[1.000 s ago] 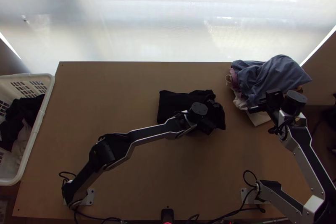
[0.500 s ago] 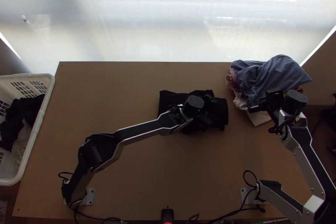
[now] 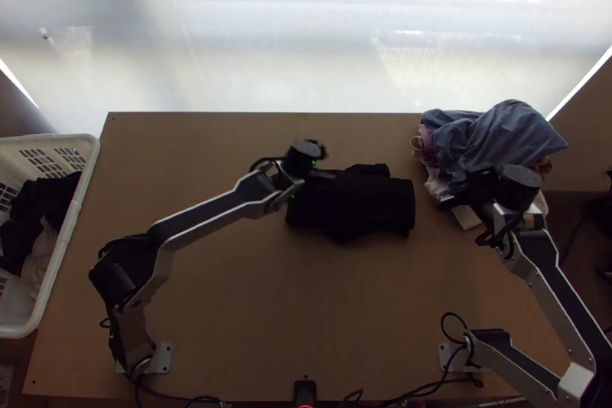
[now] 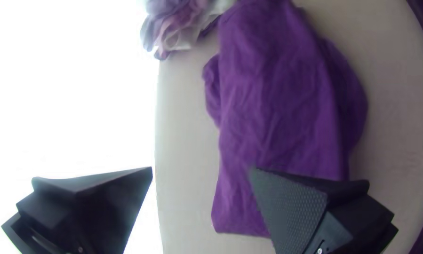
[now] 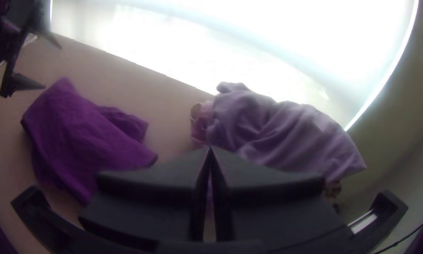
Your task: Fold the t-shirt
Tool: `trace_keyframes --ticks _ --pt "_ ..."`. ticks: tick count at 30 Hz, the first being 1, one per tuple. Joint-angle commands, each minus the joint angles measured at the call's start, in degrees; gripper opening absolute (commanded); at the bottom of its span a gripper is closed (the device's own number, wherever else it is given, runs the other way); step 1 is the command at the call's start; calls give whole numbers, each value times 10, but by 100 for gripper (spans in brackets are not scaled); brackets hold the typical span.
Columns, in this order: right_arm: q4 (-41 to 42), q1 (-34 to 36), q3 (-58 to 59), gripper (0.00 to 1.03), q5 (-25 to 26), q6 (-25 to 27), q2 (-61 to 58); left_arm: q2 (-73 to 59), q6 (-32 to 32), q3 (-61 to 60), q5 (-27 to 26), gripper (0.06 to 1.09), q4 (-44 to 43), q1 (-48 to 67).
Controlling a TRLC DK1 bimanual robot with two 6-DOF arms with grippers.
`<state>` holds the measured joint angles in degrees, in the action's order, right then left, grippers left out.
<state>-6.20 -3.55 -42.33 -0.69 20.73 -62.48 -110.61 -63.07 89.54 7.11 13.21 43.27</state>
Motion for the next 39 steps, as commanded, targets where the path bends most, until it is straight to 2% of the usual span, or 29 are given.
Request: trace_keyframes --ticks 1,3,7,8,11,14,16,20,26,32,39 --pt "-29 -146 -30 12 54 -14 -25 65 226 39 29 104 162 -75" --pt "-40 -197 -40 15 56 -17 -37 90 281 35 29 104 196 -89" --pt "-48 -301 -54 47 97 -4 -78 149 371 -3 26 104 209 -114" --pt "-48 -319 -58 52 101 1 -86 161 385 -16 20 104 210 -120" --pt "-54 -360 -72 66 114 19 -113 205 402 -60 18 105 212 -130" --pt "-65 -402 -74 89 118 29 -138 246 405 -108 6 104 214 -158" --pt "-65 -438 -68 98 129 41 -157 270 404 -139 2 104 220 -179" --pt "-44 -506 -61 98 182 64 -204 333 404 -203 0 104 220 -219" --pt "13 -582 -72 98 252 88 -287 407 401 -267 -38 104 214 -304" --pt "53 -601 -106 98 304 112 -353 456 402 -309 -69 104 207 -339" --pt "95 -607 -138 98 334 142 -423 489 392 -345 -84 104 202 -372"
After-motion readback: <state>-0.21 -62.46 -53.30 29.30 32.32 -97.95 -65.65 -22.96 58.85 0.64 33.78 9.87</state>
